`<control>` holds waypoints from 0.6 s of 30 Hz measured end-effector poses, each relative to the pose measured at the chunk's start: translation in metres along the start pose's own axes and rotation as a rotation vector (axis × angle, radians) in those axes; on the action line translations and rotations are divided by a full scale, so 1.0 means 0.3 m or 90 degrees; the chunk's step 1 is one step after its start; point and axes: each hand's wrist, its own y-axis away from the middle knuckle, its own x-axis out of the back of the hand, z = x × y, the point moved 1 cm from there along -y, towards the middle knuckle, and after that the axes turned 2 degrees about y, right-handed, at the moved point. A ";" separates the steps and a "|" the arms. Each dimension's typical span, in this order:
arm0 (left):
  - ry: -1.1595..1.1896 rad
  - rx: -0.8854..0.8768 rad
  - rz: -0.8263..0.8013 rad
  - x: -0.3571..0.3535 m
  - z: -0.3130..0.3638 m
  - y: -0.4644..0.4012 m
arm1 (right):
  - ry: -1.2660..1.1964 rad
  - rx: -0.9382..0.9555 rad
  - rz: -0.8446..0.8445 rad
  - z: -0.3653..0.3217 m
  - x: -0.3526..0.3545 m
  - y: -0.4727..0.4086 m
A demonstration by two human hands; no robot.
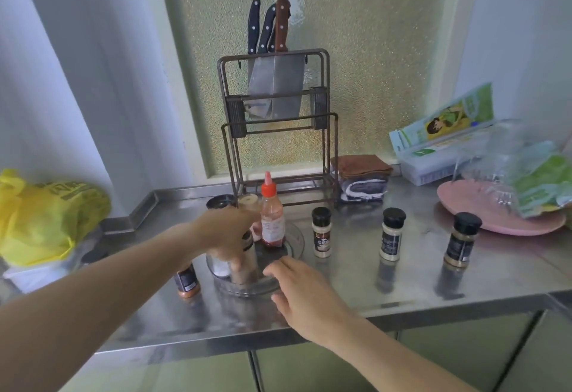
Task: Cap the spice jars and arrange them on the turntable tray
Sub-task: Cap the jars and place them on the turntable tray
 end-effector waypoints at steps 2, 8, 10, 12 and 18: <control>0.014 -0.005 0.083 0.014 0.016 0.014 | 0.028 -0.033 0.087 0.038 0.082 0.012; 0.233 -0.088 0.314 0.025 0.253 -0.056 | 0.213 -0.294 0.318 0.341 0.301 0.015; 0.227 -0.068 0.299 0.004 0.329 -0.124 | 0.245 -0.362 0.253 0.416 0.308 0.005; 0.221 -0.044 0.285 -0.022 0.374 -0.188 | 0.269 -0.395 0.177 0.453 0.293 -0.001; 0.217 -0.006 0.276 -0.081 0.407 -0.263 | 0.229 -0.418 0.122 0.494 0.266 0.004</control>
